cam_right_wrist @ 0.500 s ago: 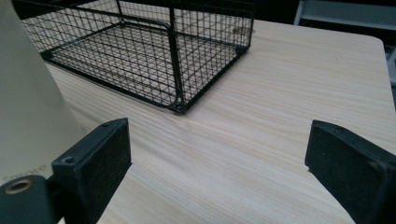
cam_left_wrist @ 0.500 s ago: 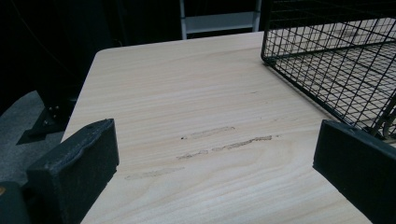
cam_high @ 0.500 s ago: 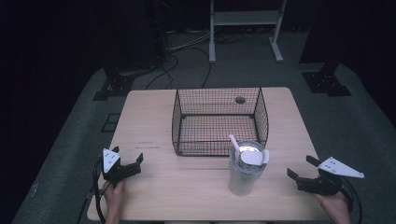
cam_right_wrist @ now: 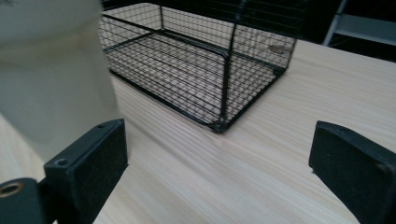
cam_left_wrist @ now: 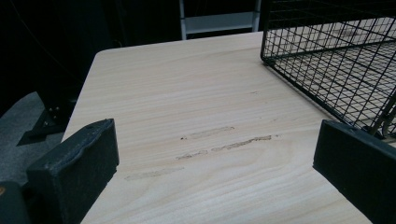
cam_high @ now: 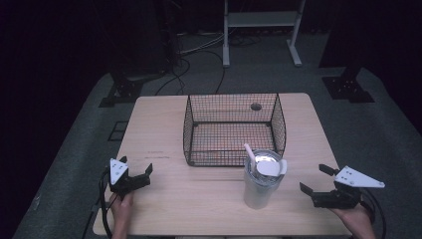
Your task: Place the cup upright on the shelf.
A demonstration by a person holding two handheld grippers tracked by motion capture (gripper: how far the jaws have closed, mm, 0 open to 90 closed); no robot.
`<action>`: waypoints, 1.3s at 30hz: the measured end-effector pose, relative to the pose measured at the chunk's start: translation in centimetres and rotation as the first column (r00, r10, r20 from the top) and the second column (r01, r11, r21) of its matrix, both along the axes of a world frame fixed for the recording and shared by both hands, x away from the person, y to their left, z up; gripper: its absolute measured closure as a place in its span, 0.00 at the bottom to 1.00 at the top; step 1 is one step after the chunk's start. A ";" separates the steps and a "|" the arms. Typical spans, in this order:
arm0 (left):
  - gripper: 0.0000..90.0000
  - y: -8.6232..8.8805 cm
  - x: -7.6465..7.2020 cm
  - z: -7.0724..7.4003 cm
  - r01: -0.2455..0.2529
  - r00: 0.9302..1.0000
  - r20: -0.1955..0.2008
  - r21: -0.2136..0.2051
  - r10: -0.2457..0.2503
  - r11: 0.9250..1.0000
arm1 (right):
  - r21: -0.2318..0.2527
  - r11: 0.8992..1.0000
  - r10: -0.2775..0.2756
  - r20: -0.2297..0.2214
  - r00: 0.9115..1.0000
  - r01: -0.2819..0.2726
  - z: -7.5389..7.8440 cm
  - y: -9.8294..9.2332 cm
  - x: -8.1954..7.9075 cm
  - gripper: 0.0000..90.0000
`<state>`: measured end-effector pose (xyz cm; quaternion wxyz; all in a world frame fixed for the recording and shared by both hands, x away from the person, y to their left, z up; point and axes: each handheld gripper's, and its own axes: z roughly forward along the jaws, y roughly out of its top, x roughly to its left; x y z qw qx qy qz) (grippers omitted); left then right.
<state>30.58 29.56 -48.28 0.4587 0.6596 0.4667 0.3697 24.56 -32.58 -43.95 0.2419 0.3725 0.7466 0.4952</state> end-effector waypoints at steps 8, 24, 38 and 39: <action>0.00 0.0 0.0 0.0 0.001 1.000 0.001 0.000 -0.001 1.000 | 0.011 0.999 0.052 0.008 0.999 -0.052 0.6 0.5 -0.3 0.03; 0.00 0.0 0.0 0.0 0.001 1.000 0.003 -0.004 -0.001 1.000 | -0.022 0.985 0.172 0.008 0.985 -0.172 1.6 3.4 -0.8 0.03; 0.00 0.0 0.0 0.0 0.004 1.000 0.004 -0.004 -0.004 1.000 | -0.035 0.968 0.247 -0.011 0.969 -0.247 1.6 5.7 -0.9 0.03; 0.00 0.0 0.0 0.0 0.004 1.000 0.004 -0.004 -0.004 1.000 | -0.035 0.968 0.247 -0.011 0.969 -0.247 1.6 5.7 -0.9 0.03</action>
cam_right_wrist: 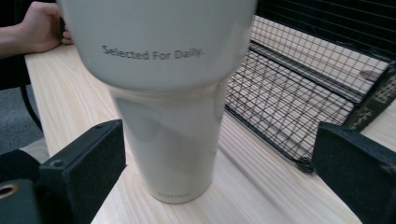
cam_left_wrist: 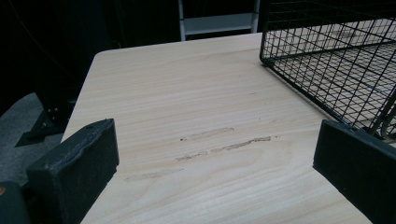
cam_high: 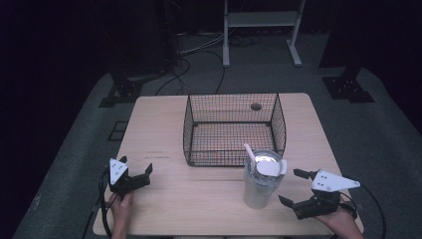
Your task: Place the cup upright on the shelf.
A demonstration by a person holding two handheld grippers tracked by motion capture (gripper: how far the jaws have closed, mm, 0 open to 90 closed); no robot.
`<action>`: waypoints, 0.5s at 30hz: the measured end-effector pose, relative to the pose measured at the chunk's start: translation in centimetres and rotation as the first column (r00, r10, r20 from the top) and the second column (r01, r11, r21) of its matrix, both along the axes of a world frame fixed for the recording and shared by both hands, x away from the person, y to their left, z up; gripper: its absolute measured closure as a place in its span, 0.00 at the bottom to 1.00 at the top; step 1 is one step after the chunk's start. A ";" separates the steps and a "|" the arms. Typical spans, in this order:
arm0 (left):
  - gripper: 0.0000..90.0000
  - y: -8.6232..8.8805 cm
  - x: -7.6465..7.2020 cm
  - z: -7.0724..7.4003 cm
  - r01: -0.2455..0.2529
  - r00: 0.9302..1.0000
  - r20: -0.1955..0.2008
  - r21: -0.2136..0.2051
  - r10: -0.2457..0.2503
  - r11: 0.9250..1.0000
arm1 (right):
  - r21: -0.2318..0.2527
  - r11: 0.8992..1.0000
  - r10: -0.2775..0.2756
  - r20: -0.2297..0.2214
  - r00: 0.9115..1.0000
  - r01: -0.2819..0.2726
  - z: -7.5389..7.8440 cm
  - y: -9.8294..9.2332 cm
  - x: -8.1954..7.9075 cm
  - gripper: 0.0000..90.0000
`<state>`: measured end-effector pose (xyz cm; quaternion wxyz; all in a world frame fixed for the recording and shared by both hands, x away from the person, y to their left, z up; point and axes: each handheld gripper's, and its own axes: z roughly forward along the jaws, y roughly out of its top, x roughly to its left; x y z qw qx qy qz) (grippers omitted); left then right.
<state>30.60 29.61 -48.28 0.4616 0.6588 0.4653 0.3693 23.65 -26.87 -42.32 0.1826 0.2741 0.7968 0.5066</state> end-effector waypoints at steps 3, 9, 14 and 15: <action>0.00 0.0 0.0 0.0 0.000 1.000 0.000 0.000 0.000 1.000 | 0.003 1.000 0.013 -0.007 1.000 -0.013 -0.2 0.5 0.0 0.03; 0.00 0.0 0.0 0.0 0.000 1.000 0.000 -0.002 0.000 1.000 | 0.012 0.999 0.033 -0.020 0.999 -0.033 -0.3 1.3 0.2 0.03; 0.00 0.1 0.0 0.0 0.000 1.000 0.000 -0.002 0.000 1.000 | 0.020 0.999 0.044 -0.024 0.999 -0.044 -0.6 2.0 0.4 0.03; 0.00 0.0 0.0 0.0 0.000 1.000 0.000 -0.003 0.000 1.000 | 0.021 0.999 0.050 -0.023 0.998 -0.049 -0.7 2.1 0.4 0.03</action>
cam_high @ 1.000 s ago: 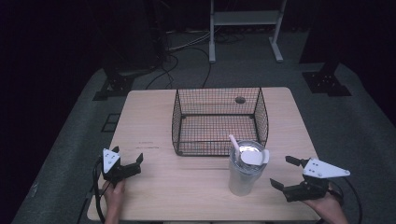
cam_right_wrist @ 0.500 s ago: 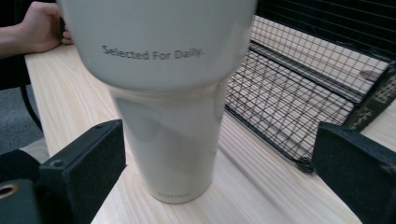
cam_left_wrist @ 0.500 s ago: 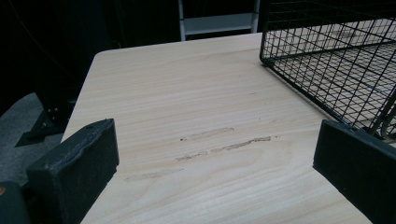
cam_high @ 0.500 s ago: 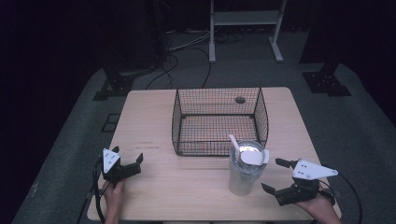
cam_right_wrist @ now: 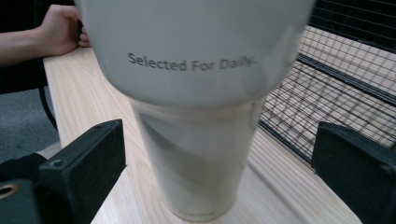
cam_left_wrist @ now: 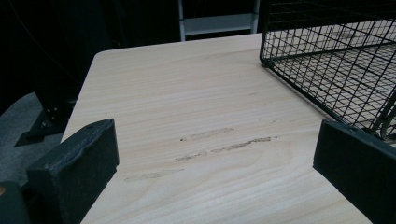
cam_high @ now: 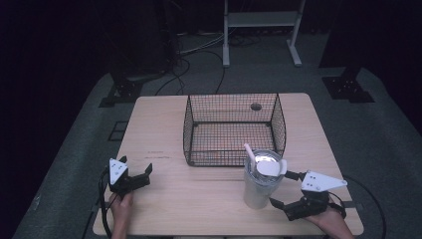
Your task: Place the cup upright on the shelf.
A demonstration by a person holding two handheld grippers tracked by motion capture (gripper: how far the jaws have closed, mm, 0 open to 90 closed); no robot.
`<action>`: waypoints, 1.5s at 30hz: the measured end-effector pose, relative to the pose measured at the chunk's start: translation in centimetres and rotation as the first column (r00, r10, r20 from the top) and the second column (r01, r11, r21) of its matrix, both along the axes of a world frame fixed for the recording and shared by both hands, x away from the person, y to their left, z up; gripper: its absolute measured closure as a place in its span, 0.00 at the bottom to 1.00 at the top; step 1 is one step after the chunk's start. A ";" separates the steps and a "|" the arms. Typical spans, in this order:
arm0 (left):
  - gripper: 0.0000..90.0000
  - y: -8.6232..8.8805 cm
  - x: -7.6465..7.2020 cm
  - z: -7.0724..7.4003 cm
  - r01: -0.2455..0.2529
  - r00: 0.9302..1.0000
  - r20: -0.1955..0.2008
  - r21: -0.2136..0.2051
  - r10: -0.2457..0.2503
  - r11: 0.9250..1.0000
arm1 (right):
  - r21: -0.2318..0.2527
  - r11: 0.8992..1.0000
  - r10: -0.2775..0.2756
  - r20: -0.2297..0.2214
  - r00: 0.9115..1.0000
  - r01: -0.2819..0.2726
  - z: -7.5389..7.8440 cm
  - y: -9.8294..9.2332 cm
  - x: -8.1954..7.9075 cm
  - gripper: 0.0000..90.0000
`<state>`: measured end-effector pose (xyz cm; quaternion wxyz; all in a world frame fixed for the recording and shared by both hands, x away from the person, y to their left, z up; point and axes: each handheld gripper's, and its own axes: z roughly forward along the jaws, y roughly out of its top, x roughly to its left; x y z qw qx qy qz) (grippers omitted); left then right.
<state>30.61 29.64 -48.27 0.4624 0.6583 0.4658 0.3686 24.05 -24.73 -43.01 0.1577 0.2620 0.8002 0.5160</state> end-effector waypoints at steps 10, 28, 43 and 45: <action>0.00 0.0 0.0 0.0 0.001 1.000 0.001 0.001 -0.001 1.000 | 0.008 1.000 0.013 -0.014 1.000 -0.013 -0.8 1.5 0.4 0.02; 0.00 0.0 0.0 0.0 0.004 1.000 0.004 0.003 -0.004 1.000 | 0.047 0.998 0.030 -0.002 1.000 -0.030 -1.7 3.2 1.4 0.02; 0.00 0.0 0.0 0.0 0.005 1.000 0.004 0.003 -0.005 1.000 | 0.065 0.998 0.027 0.021 0.999 -0.028 -1.6 3.9 1.9 0.02; 0.00 0.0 0.0 0.0 0.005 1.000 0.004 0.004 -0.005 1.000 | 0.071 0.997 0.024 0.030 0.999 -0.026 -1.6 4.0 1.9 0.02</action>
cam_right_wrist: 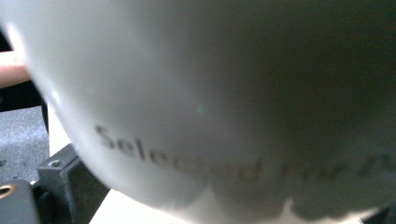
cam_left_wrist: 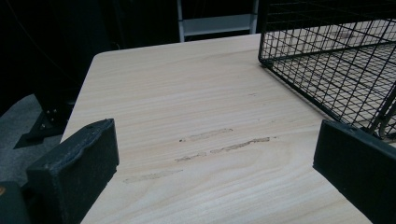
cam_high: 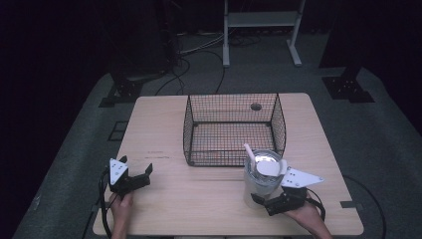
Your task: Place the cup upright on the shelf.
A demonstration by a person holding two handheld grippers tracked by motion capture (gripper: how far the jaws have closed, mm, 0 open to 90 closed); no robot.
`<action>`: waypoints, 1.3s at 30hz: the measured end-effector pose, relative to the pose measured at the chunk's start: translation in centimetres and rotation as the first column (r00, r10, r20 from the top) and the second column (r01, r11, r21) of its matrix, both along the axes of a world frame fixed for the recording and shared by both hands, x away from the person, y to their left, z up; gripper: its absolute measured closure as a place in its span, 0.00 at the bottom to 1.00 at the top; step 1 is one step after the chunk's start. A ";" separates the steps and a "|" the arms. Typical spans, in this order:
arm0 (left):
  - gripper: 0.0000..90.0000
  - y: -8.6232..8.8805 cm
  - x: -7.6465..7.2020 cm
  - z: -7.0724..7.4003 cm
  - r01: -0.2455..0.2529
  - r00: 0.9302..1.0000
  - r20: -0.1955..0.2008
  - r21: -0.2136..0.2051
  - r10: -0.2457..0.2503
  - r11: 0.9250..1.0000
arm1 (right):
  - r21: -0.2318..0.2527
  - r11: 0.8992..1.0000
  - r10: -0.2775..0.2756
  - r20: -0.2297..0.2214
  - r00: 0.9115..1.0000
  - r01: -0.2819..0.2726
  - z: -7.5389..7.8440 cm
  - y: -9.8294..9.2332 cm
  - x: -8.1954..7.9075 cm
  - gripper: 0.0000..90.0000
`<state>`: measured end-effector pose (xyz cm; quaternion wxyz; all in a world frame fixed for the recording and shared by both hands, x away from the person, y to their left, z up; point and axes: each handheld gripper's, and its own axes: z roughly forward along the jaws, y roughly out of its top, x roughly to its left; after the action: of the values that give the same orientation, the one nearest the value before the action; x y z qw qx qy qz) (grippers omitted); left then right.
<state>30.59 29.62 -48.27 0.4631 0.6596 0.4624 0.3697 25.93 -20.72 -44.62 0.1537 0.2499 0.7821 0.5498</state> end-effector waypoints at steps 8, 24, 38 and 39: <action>0.00 0.0 0.0 0.0 0.000 1.000 0.001 -0.001 0.000 1.000 | 0.016 1.000 -0.011 0.023 1.000 0.010 -0.1 0.1 0.1 0.06; 0.00 0.0 0.0 0.0 0.001 1.000 0.000 -0.001 -0.001 1.000 | 0.007 1.000 -0.012 0.055 0.998 0.012 -0.2 0.1 -0.1 0.09; 0.00 0.1 0.0 0.0 0.003 1.000 0.000 -0.003 -0.003 1.000 | 0.008 1.000 -0.030 0.069 0.997 0.029 -0.1 0.0 -0.4 0.09; 0.00 0.1 0.0 0.0 0.003 1.000 0.000 -0.003 -0.003 1.000 | 0.008 1.000 -0.030 0.069 0.997 0.029 -0.1 0.0 -0.4 0.09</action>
<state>30.59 29.69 -48.26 0.4650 0.6595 0.4618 0.3683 25.51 -20.76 -44.73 0.1879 0.2427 0.7706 0.5586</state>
